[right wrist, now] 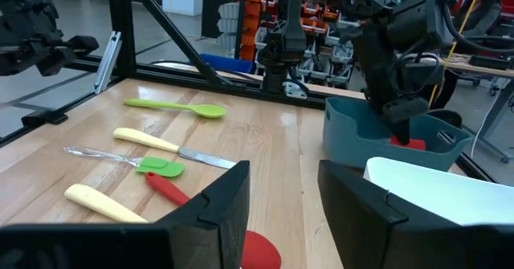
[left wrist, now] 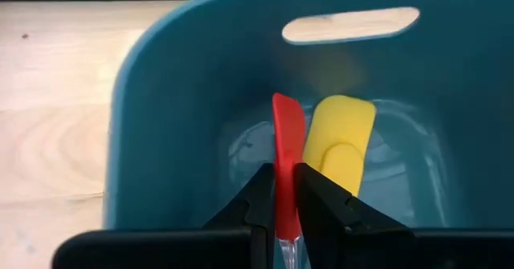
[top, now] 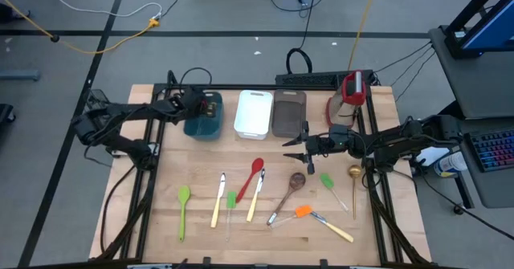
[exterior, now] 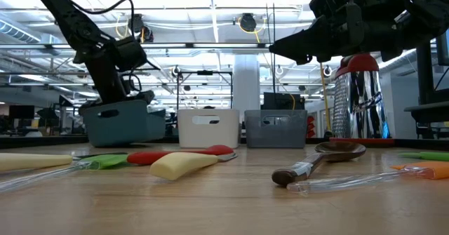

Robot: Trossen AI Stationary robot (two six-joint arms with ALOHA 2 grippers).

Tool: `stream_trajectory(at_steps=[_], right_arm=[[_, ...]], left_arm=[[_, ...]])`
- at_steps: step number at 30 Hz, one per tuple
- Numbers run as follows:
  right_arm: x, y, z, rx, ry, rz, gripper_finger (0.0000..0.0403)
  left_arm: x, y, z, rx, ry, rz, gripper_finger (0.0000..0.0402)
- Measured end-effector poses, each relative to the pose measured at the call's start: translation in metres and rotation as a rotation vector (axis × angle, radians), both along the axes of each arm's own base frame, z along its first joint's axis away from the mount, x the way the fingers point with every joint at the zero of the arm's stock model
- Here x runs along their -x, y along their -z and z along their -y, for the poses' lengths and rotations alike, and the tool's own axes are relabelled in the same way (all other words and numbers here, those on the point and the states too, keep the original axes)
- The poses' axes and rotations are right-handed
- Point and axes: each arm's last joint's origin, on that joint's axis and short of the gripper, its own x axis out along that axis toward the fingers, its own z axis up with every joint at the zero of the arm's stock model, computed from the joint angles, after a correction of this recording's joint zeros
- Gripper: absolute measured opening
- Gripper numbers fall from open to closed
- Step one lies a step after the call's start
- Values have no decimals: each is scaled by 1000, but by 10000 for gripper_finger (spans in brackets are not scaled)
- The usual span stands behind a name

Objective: Pick & Place Kitchen Items
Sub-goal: Put the red spatula into the blue bin

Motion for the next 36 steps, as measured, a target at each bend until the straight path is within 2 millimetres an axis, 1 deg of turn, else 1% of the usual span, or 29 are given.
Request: stream_trajectory(at_steps=[4, 17, 20, 29, 33, 36], right_arm=[[0, 0, 0, 0, 0, 0, 141], [0, 0, 0, -2, 0, 0, 141], [0, 0, 0, -11, 1, -1, 141], [0, 0, 0, -26, 2, -2, 141], [0, 0, 0, -44, 3, -3, 145], [0, 0, 0, -65, 4, -5, 160]], left_arm=[[-2, 3, -2, -2, 11, -2, 42], [-2, 3, -2, -6, 11, -2, 46], [-2, 3, -2, -9, 12, -4, 65], [-3, 2, -3, -25, 22, -3, 150], [-6, 0, -5, -46, 37, 15, 169], [-9, -6, -7, -38, 62, 50, 172]])
